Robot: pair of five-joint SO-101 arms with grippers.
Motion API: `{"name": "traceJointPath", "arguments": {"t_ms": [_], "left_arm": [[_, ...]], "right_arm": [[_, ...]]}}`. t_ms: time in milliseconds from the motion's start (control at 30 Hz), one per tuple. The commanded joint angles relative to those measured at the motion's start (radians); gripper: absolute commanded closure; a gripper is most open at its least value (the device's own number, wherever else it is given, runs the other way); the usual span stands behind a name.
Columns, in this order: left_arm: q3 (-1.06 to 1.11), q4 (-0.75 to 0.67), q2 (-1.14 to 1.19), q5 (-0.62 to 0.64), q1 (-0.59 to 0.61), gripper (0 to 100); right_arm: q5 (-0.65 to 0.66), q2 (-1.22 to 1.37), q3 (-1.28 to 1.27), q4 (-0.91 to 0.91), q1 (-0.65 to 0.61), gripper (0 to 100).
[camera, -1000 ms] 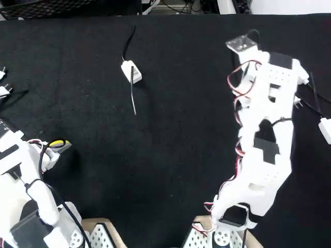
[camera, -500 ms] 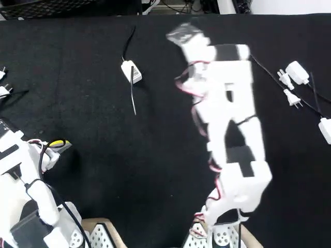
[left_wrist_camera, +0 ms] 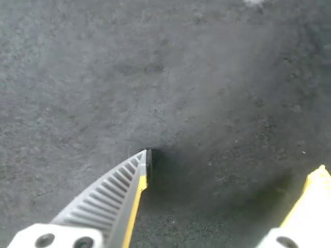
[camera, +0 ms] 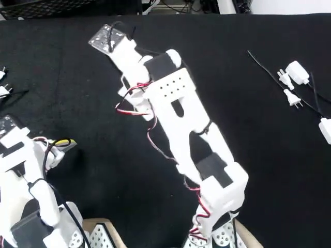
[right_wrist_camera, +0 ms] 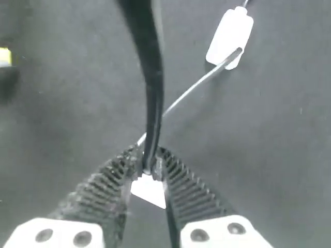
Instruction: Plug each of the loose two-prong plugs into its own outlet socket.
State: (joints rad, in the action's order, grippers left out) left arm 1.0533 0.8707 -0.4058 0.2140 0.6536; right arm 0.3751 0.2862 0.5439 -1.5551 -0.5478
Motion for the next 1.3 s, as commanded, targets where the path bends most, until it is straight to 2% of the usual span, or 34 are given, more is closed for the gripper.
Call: {"name": "traceJointPath", "arguments": {"t_ms": [0, 167, 333, 533, 700, 867, 1000, 1133, 1267], "left_arm": [[0.001, -0.006, -0.043, -0.005, -0.076, 55], [0.064, -0.008, -0.221, 0.003, -0.17, 55], [0.219, -0.003, -0.598, 0.006, -0.315, 55], [0.271, 0.206, -1.106, 0.006, -0.458, 56], [0.361, 0.27, -1.432, -0.005, -0.642, 56], [0.378, 0.23, -1.37, -0.083, -0.779, 56], [0.383, 0.155, -1.381, -0.091, -0.811, 56], [0.384, 0.147, -1.386, -0.087, -0.858, 56], [0.438, 0.08, -1.386, -0.087, -0.862, 56]], "right_arm": [[-0.035, -0.051, 0.053, 0.009, -0.029, 98.6], [-0.077, -0.056, 0.085, 0.008, -0.058, 98.6], [-0.12, -0.056, 0.124, 0.006, -0.06, 98.6], [-0.12, -0.058, 0.128, -0.008, -0.061, 98.6], [-0.147, -0.059, 0.13, -0.034, -0.061, 98.6], [-0.146, -0.105, 0.14, -0.054, -0.063, 98.6], [-0.146, -0.163, 0.131, -0.048, -0.075, 98.6], [-0.146, -0.168, 0.128, -0.06, -0.106, 98.6], [-0.147, -0.17, 0.065, -0.074, -0.155, 98.6]]}}
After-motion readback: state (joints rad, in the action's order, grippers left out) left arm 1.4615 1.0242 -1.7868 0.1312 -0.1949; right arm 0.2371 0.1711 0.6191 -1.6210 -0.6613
